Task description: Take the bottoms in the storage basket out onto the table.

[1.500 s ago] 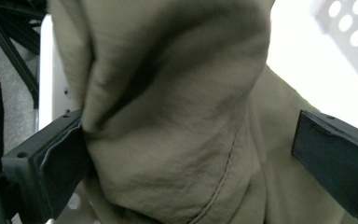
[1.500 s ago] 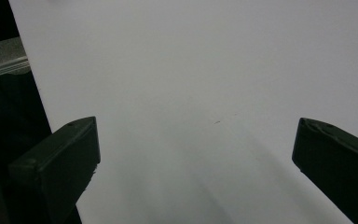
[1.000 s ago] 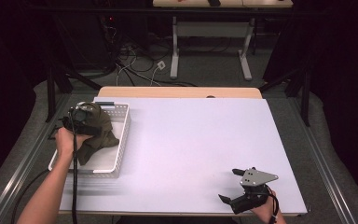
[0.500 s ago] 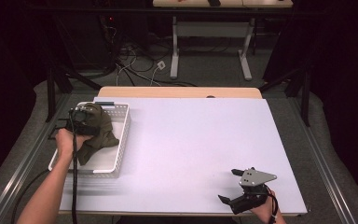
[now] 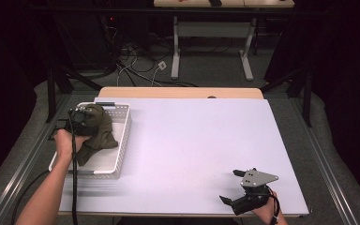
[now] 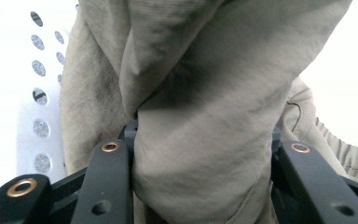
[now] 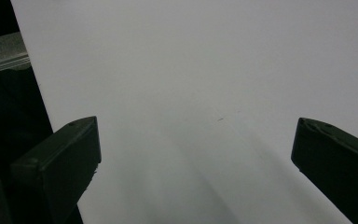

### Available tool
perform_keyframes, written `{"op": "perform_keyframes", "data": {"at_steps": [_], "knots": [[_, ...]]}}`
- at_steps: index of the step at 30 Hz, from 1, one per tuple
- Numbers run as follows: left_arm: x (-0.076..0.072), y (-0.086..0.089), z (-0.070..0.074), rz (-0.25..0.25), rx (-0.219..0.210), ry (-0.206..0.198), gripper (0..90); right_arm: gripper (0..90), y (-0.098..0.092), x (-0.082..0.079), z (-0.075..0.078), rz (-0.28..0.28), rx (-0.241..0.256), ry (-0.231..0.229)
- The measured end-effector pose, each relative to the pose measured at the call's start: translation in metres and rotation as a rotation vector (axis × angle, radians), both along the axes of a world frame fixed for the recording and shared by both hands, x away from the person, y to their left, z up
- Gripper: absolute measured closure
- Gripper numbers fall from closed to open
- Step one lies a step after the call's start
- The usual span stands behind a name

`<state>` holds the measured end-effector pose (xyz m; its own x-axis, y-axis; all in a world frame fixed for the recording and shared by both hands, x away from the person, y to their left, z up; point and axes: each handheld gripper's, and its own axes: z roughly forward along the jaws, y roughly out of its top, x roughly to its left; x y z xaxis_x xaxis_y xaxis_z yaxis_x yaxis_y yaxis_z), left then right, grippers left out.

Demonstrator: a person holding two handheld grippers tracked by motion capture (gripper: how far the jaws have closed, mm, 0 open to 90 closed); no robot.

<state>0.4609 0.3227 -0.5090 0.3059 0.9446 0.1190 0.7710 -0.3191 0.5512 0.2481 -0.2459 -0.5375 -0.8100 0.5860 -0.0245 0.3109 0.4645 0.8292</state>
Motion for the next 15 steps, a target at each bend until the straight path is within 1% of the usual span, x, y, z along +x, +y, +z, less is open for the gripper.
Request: {"op": "perform_keyframes", "data": {"at_steps": [3,9,11,14,15], "knots": [[-0.001,0.000,0.002,-0.007,-0.002,0.000,55.5,0.8,0.000,0.000,0.000,-0.001,-0.001,-0.001],[-0.004,0.003,0.006,-0.024,-0.024,-0.008,55.4,0.8,-0.001,0.000,0.001,-0.006,-0.002,-0.006],[-0.005,0.004,0.008,-0.032,-0.021,-0.004,55.4,0.8,-0.001,0.000,0.001,-0.006,-0.001,-0.005],[-0.007,0.005,0.013,-0.062,-0.017,0.007,55.3,0.8,-0.001,0.000,0.000,-0.002,-0.004,-0.005],[-0.007,0.005,0.013,-0.062,-0.017,0.007,55.4,0.8,-0.001,0.000,0.000,-0.002,-0.004,-0.005]]}}
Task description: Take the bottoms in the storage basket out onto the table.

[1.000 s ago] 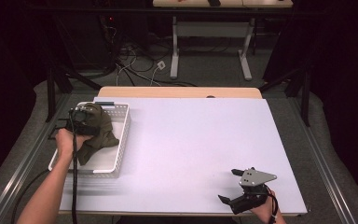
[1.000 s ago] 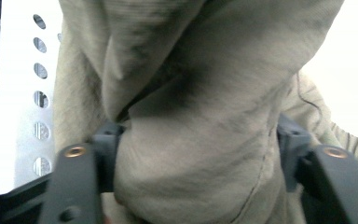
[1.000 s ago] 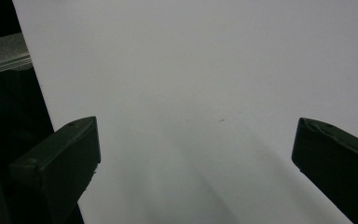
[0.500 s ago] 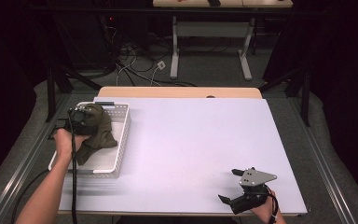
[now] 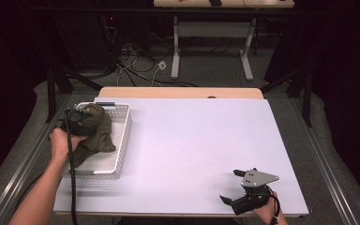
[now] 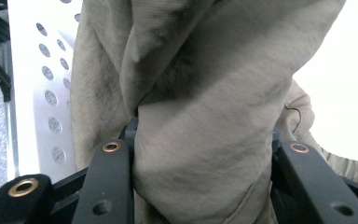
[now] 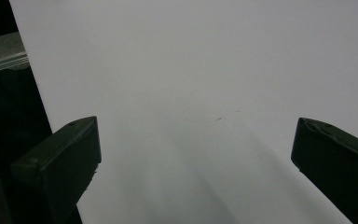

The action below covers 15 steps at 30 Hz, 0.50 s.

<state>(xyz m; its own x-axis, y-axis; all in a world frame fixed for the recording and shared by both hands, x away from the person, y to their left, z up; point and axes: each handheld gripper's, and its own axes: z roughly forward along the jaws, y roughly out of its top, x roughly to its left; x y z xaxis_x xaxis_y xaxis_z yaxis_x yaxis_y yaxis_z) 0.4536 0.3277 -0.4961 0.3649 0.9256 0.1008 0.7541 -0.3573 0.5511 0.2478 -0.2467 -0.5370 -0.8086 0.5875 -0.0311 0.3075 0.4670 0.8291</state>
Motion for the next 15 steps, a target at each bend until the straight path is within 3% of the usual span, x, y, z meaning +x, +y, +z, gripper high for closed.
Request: {"op": "perform_keyframes", "data": {"at_steps": [15], "knots": [[-0.004,0.001,0.030,-0.113,0.043,0.028,55.1,0.8,-0.001,0.000,0.000,-0.008,0.001,-0.001]]}}
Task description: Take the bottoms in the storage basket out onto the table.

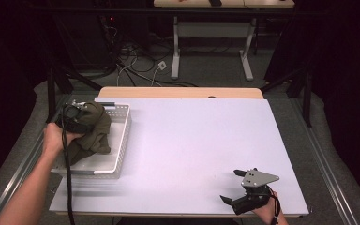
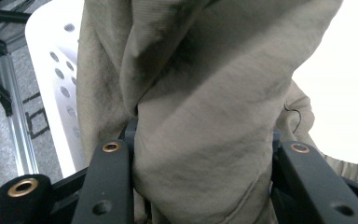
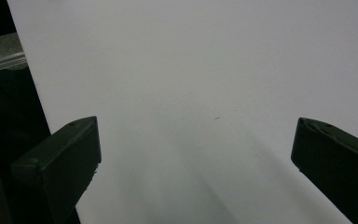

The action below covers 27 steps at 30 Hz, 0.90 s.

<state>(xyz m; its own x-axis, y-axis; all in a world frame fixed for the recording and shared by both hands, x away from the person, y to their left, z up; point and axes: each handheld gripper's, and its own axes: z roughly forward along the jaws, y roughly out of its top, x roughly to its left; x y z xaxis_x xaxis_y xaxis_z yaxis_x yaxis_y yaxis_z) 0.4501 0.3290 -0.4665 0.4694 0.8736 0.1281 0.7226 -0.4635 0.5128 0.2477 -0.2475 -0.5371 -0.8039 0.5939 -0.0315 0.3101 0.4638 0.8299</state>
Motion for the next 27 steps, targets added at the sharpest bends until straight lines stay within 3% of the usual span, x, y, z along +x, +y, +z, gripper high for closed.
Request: {"op": "perform_keyframes", "data": {"at_steps": [7,8,17,27], "knots": [[0.002,-0.003,0.013,-0.070,0.030,0.024,55.0,0.8,0.000,0.000,0.000,0.000,-0.002,0.001],[0.002,-0.004,0.016,-0.092,0.050,0.028,55.0,0.8,0.000,0.000,0.000,0.000,-0.001,0.002],[0.001,-0.008,0.027,-0.156,0.074,0.061,54.7,0.8,0.000,0.000,0.000,0.005,-0.002,0.000],[-0.001,-0.012,0.039,-0.229,0.153,0.078,55.0,0.8,0.001,0.000,0.000,0.005,-0.005,-0.001]]}}
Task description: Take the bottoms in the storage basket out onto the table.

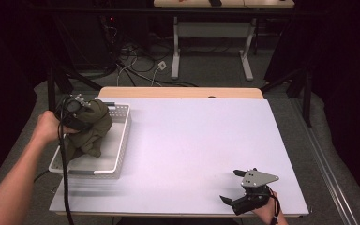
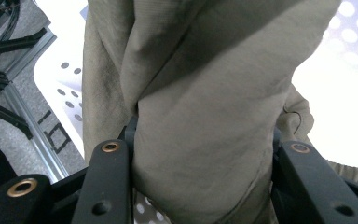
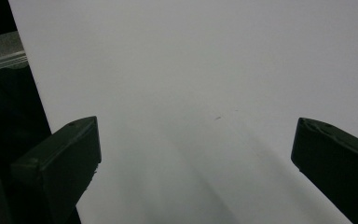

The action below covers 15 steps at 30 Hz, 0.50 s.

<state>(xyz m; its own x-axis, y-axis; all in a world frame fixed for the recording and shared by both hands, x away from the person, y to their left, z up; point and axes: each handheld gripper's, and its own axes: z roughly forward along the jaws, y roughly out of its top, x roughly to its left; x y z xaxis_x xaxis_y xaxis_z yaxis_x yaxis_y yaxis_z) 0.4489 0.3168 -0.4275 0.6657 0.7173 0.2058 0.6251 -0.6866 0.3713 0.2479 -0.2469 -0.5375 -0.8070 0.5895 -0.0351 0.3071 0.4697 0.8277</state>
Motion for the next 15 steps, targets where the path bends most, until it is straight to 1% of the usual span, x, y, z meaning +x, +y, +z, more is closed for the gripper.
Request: {"op": "perform_keyframes", "data": {"at_steps": [2,3,4,5,6,7,8,9,10,13,15], "knots": [[-0.001,0.000,0.002,-0.016,0.015,0.006,55.0,0.8,0.000,0.000,0.000,0.000,0.001,0.001],[-0.001,0.000,0.003,-0.026,0.016,0.009,55.0,0.8,0.000,0.000,0.000,0.000,0.001,0.001],[-0.001,0.000,0.004,-0.036,0.025,0.012,55.0,0.8,0.000,0.000,0.000,0.000,0.001,0.001],[-0.002,-0.001,0.006,-0.055,0.043,0.015,54.9,0.8,0.000,0.000,0.000,0.003,0.002,0.001],[-0.002,-0.001,0.006,-0.055,0.043,0.015,55.0,0.8,0.000,0.000,0.000,0.003,0.002,0.001],[-0.002,-0.001,0.007,-0.075,0.051,0.023,55.0,0.8,0.000,0.000,0.000,0.003,0.001,0.002],[-0.002,-0.001,0.007,-0.075,0.051,0.023,55.0,0.8,0.000,0.000,0.000,0.003,0.002,0.002],[-0.002,-0.001,0.010,-0.098,0.063,0.034,54.9,0.8,0.000,0.000,0.000,0.003,0.001,0.002],[-0.002,-0.001,0.010,-0.098,0.063,0.034,54.9,0.8,0.000,0.000,0.000,0.003,0.001,0.002],[-0.002,-0.002,0.013,-0.122,0.079,0.046,54.9,0.8,0.001,0.000,-0.001,0.005,0.000,0.004],[-0.002,-0.003,0.016,-0.138,0.085,0.061,55.0,0.8,0.001,0.000,-0.001,0.007,-0.002,0.004]]}}
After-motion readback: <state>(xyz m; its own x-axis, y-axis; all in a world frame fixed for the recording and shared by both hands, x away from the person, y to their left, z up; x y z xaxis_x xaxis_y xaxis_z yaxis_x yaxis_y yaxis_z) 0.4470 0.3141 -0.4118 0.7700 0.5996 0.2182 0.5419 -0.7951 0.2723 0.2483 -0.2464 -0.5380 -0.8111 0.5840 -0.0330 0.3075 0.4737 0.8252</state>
